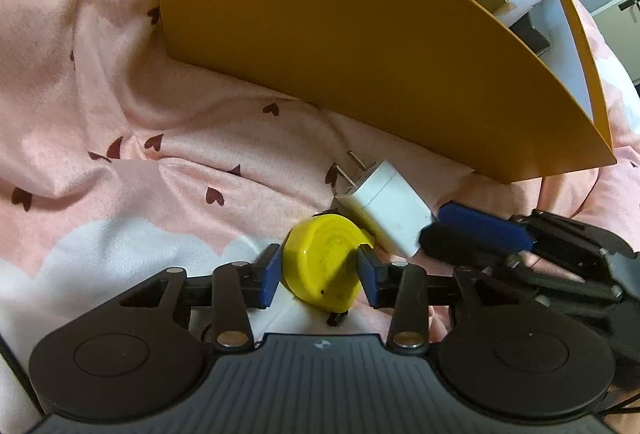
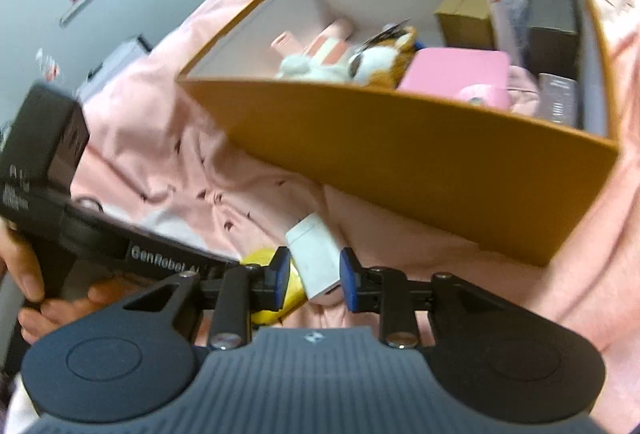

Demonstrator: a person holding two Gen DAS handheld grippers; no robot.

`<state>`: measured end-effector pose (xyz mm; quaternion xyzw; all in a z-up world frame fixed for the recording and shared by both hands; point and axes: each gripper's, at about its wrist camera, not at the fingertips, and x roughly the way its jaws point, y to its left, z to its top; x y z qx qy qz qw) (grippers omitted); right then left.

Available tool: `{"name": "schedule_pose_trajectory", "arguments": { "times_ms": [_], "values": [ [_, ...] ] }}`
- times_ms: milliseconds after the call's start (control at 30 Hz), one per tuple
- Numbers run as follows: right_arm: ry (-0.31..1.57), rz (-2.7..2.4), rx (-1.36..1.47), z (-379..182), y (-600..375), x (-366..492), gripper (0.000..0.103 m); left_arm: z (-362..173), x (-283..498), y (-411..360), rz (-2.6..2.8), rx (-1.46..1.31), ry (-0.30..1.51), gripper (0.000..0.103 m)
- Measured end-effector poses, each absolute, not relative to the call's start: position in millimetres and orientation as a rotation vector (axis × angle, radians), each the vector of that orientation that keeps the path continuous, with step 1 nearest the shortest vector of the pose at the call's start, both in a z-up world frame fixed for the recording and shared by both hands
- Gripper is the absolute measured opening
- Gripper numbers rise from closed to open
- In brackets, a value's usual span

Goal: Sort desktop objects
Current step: 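Grasp the white USB charger with the right tool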

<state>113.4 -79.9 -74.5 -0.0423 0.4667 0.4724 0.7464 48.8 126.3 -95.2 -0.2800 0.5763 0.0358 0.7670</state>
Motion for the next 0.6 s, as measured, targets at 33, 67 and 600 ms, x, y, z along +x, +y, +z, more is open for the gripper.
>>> {"name": "schedule_pose_trajectory", "arguments": {
  "times_ms": [33, 67, 600],
  "values": [
    [1.02, 1.045, -0.112, -75, -77, 112, 0.031, -98, 49, 128, 0.071, -0.618, 1.243, 0.048],
    [1.014, 1.055, -0.129, -76, -75, 110, 0.031, -100, 47, 131, 0.066, -0.638, 1.235, 0.049],
    [0.979, 0.986, -0.263, -83, -64, 106, 0.043, -104, 46, 139, 0.053, -0.704, 1.216, 0.052]
  ]
}}
